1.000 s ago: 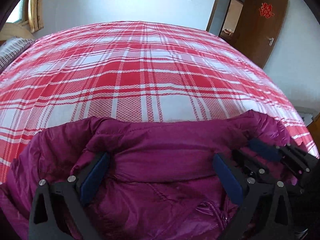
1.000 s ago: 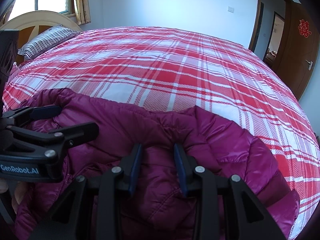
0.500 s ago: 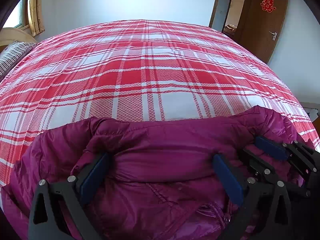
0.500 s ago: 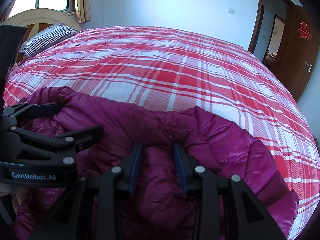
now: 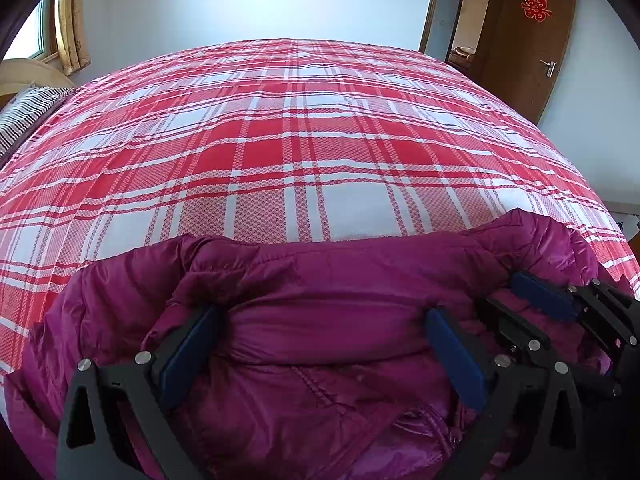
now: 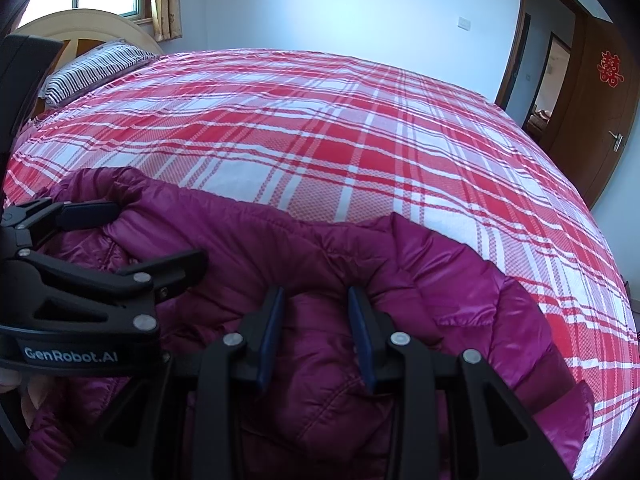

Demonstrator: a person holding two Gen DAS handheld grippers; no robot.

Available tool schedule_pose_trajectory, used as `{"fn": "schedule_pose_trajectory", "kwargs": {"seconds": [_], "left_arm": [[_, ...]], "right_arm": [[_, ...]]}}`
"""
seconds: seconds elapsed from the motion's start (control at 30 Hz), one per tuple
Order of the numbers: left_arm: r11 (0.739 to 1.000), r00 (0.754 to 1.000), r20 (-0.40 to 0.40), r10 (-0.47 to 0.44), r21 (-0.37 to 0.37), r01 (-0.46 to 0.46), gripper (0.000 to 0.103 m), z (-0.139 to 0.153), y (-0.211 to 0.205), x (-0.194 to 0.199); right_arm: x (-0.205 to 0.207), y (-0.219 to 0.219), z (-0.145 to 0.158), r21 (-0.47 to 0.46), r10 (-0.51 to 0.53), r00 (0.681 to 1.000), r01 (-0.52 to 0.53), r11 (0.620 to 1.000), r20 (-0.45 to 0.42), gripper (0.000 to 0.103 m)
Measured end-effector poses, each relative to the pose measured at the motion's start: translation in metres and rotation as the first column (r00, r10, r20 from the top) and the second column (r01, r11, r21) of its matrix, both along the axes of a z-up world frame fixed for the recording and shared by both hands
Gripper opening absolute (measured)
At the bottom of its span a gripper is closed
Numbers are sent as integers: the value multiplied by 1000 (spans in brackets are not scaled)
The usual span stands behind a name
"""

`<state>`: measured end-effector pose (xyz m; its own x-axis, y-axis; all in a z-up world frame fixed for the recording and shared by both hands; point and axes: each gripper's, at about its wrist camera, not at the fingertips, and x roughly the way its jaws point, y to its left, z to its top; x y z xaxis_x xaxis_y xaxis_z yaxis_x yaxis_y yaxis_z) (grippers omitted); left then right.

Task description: Fold large clothes

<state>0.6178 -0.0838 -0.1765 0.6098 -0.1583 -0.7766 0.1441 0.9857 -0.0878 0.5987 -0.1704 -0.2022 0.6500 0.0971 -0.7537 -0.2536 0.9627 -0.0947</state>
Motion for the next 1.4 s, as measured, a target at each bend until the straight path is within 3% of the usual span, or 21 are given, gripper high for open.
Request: {"fn": "schedule_pose_trajectory", "kwargs": {"seconds": [0.5, 0.6, 0.7, 0.77, 0.8, 0.87, 0.93, 1.0, 1.17, 1.27, 1.4], "left_arm": [[1000, 1000, 2, 2, 15, -2, 102, 0, -1, 1], [997, 1000, -8, 7, 71, -7, 102, 1, -9, 3], [991, 999, -35, 4, 132, 1, 102, 14, -16, 3], [997, 1000, -20, 10, 73, -8, 102, 34, -8, -8], [999, 1000, 11, 20, 29, -20, 102, 50, 1, -20], [999, 997, 60, 48, -6, -48, 102, 73, 19, -46], [998, 994, 94, 49, -37, -46, 102, 91, 41, -87], [999, 992, 119, 42, -23, -40, 102, 101, 63, -138], [1000, 994, 109, -20, 5, 19, 102, 90, 104, -269], [999, 997, 64, -33, -39, 35, 102, 71, 129, -346], [999, 997, 68, -22, -30, 24, 102, 55, 140, -411]], "right_arm": [[0, 4, -1, -34, 2, 1000, -2, 999, 1, 37], [1, 4, -2, -43, 6, 1000, -6, 999, -3, 37], [3, 18, -1, -159, 45, 999, -45, 986, -6, 38], [4, 25, 7, -266, 103, 994, -107, 958, -30, 51], [4, 20, 19, -252, 97, 994, -107, 962, -54, 57], [-9, -1, 46, -115, 68, 997, -70, 991, -21, 72], [-33, -28, 71, -18, 30, 1000, -30, 999, 8, 75], [-67, -57, 87, 29, 15, 1000, -16, 999, 17, 75], [-175, -118, 98, 71, -9, 1000, 9, 997, -13, 79], [-245, -151, 96, 121, -9, 998, 16, 993, -58, 81], [-330, -180, 86, 108, -37, 991, 51, 993, -129, 81]]}}
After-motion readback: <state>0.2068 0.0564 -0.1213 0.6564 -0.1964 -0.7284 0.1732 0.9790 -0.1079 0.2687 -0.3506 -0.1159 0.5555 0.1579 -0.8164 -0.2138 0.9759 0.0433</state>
